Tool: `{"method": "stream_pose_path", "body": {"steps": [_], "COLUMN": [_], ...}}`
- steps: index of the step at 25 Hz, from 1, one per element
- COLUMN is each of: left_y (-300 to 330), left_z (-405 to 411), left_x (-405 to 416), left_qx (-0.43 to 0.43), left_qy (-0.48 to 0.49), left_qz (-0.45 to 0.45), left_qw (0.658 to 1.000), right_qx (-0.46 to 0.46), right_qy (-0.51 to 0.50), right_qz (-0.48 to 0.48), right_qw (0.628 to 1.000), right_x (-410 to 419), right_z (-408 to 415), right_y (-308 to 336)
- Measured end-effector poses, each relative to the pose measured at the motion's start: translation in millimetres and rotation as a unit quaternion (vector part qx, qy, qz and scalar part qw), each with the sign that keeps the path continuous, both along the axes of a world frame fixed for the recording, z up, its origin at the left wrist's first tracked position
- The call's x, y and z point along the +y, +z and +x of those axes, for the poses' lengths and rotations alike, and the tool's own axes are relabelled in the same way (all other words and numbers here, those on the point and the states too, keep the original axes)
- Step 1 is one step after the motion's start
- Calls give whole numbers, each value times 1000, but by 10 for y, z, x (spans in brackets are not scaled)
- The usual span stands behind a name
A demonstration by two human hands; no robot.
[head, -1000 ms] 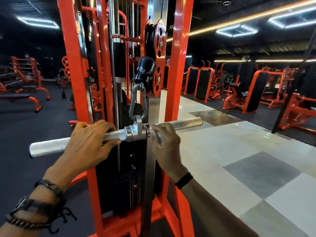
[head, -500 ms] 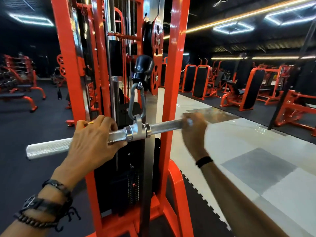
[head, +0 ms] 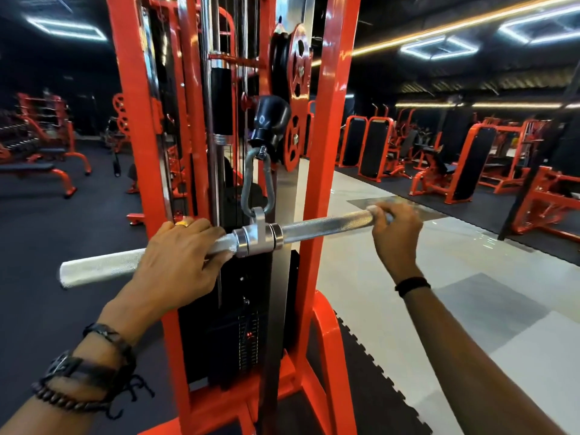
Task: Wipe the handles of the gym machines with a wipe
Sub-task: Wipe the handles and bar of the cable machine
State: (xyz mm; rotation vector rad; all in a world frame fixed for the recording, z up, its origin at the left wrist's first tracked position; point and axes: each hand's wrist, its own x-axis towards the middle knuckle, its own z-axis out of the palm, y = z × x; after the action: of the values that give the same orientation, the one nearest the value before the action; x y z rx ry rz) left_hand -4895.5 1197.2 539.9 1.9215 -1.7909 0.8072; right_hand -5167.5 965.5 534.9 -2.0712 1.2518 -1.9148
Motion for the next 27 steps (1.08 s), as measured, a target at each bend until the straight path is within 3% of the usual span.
{"method": "stream_pose_path", "body": {"steps": [3,6,8,11,15,17,21,24,27], "left_y": [-12,-22,-45,-81,-10,63,184,204,150], "left_z": [-81,-119,-104,-131,-198,-232,-210,-155,-109], "left_x": [-18,-11,14,32,75,118,80,118,154], "left_qx": [25,62,73,61,58,72,91,59,67], "left_qy": [-13,-35,-64,-74,-30,-8,65,52,9], "left_qz": [-33,-64,-79,-89,-78,-64,4,-18,-37], "left_qw": [999,995,992,991,995,995,994,997,997], "right_qx": [-6,63,91,88,61,70,148,157,177], "right_qy": [73,197,219,139,-5,-8,95,149,103], "right_qz": [-21,-66,-99,-85,47,73,-35,-77,-111], "right_qw": [997,976,966,983,997,995,984,973,972], "right_x": [361,1002,1001,495,-29,7,692,980,660], "right_z": [430,900,866,489,76,118,667,837,506], "right_y": [-64,-146,-116,-42,157,193,-26,-88,-125]}}
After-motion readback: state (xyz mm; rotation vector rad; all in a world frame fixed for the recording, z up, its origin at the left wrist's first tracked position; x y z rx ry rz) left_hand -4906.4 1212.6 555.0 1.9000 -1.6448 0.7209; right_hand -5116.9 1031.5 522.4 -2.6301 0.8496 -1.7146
